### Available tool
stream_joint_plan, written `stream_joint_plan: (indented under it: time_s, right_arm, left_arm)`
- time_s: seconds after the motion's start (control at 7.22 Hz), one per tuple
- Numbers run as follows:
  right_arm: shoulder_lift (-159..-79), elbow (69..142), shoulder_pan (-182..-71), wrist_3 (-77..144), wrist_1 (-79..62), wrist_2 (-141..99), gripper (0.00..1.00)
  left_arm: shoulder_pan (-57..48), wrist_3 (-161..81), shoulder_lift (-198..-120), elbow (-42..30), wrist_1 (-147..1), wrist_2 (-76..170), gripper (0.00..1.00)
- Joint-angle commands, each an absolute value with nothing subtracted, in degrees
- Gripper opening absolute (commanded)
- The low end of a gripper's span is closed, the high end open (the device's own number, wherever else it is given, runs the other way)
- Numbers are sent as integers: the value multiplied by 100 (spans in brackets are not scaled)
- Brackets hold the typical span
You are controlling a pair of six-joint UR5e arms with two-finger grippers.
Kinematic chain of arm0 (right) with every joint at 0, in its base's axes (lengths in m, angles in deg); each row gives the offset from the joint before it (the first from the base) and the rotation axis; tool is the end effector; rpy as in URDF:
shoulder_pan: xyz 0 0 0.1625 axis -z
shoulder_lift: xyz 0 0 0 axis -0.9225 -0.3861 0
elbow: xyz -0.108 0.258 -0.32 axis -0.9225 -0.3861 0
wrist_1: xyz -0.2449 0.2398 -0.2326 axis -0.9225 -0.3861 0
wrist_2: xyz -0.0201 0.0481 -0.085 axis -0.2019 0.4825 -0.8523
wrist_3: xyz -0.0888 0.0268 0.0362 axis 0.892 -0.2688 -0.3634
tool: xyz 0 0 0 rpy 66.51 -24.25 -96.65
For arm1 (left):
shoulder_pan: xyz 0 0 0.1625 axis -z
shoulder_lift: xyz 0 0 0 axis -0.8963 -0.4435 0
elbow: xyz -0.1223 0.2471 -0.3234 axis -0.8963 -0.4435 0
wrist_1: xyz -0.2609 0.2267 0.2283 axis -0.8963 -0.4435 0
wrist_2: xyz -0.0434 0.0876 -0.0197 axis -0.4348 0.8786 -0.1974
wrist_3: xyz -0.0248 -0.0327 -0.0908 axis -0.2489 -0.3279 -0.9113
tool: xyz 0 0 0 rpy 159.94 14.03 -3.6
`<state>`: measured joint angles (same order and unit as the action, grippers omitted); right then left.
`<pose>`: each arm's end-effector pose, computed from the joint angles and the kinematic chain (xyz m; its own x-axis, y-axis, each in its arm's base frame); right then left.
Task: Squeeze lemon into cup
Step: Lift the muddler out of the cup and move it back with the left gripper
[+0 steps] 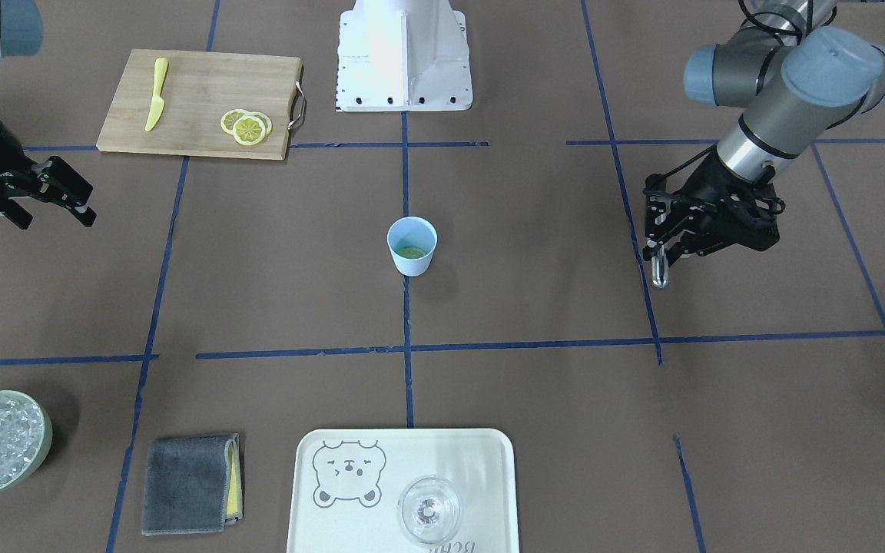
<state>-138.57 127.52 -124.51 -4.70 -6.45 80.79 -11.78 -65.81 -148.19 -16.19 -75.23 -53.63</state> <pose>-0.1985 -0.4495 0.4161 0.6155 0.0789 0.7842 -0.1614 0.9865 0.0274 0.2833 -0.4918 0.4306 0.5888 0.2931 -0.7532 -0.0372 0.9408 0.3370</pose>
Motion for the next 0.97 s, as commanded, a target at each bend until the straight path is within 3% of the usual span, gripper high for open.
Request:
stream_joint_plan:
  time_s: [0.0, 0.42, 0.83]
  right_arm:
    - [-13857, 12725, -12451, -470, -644, 8079, 100]
    - [-13857, 12733, -12451, -488, -644, 8087, 100]
    - [-13857, 12760, -12460, -505, -636, 8079, 100]
  left_arm:
    - [-1164, -6507, -14667, -1155, -7519, -5336, 0]
    - [-1094, -6499, -14632, -566, -7475, -5072, 0]
    - [-954, -6560, -14641, -477, -7064, -4985, 2]
